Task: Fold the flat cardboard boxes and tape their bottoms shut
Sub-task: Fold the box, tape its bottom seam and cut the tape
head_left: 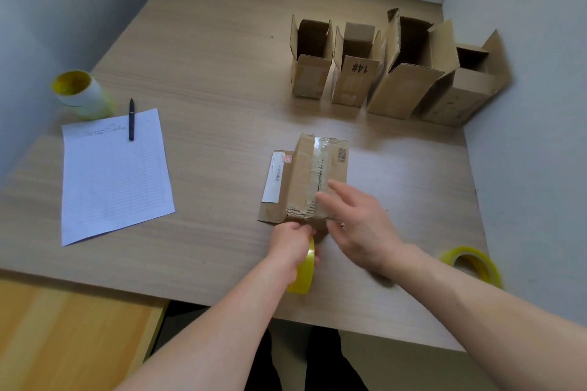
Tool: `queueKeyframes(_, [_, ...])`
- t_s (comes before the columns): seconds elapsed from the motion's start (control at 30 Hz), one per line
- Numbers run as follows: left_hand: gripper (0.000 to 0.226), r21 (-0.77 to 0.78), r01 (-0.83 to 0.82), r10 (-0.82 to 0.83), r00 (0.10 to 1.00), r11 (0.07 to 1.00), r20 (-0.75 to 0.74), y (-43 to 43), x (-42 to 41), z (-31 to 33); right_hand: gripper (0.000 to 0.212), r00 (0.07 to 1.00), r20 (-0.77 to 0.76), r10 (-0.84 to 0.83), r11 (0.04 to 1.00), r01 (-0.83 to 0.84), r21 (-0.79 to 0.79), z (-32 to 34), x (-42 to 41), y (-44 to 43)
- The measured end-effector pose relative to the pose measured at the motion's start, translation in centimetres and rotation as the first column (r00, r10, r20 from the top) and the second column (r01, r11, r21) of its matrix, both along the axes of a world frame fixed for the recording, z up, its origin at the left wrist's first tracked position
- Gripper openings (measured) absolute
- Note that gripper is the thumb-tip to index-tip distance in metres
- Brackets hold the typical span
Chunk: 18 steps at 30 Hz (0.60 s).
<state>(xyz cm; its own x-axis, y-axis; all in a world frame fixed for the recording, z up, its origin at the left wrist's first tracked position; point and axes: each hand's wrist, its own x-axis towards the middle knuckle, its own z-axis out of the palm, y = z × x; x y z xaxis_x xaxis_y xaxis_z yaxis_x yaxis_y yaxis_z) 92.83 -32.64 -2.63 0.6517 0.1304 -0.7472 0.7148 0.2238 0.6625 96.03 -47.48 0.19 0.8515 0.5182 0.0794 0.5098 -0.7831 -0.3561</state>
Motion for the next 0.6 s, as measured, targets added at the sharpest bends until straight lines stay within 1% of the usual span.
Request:
queueKeyframes(0.07, [0.020, 0.012, 0.006, -0.006, 1.000, 1.000, 0.011, -0.2, -0.1, 0.2, 0.044, 0.992, -0.067, 0.111, 0.987, -0.118, -0.106, 0.3, 0.7, 1.6])
queueKeyframes(0.13, [0.021, 0.027, 0.015, -0.016, 1.000, 1.000, 0.019, -0.3, 0.0, 0.5, 0.034, 0.984, -0.113, 0.137, 0.963, -0.159, -0.217, 0.4, 1.2, 2.6])
queueKeyframes(0.2, [0.022, 0.051, 0.026, -0.027, 1.000, 0.998, 0.014, -0.2, 0.0, 0.7, 0.025, 0.986, -0.073, 0.150, 0.948, -0.164, -0.272, 0.3, 1.6, 3.2])
queueKeyframes(0.27, [0.019, 0.090, 0.062, -0.062, 0.998, 0.994, -0.005, 0.0, 0.1, 1.0, 0.022, 0.986, -0.042, 0.161, 0.934, -0.166, -0.315, 0.1, 2.0, 3.7])
queueKeyframes(0.4, [0.008, 0.053, 0.122, -0.117, 0.989, 0.991, -0.088, 0.8, -0.2, 0.8, 0.025, 0.988, -0.049, 0.147, 0.930, -0.155, -0.333, -0.3, 2.5, 4.0])
queueKeyframes(0.5, [0.018, 0.058, 0.181, -0.173, 0.978, 0.982, -0.120, 1.6, -1.0, 0.7, 0.020, 0.994, -0.017, 0.109, 0.946, -0.109, -0.307, -0.4, 2.1, 4.1])
queueKeyframes(0.6, [0.015, 0.002, 0.190, -0.189, 0.974, 0.982, -0.124, 2.4, -2.0, 1.8, 0.011, 0.995, 0.030, 0.097, 0.954, -0.084, -0.288, -0.9, 1.9, 4.3])
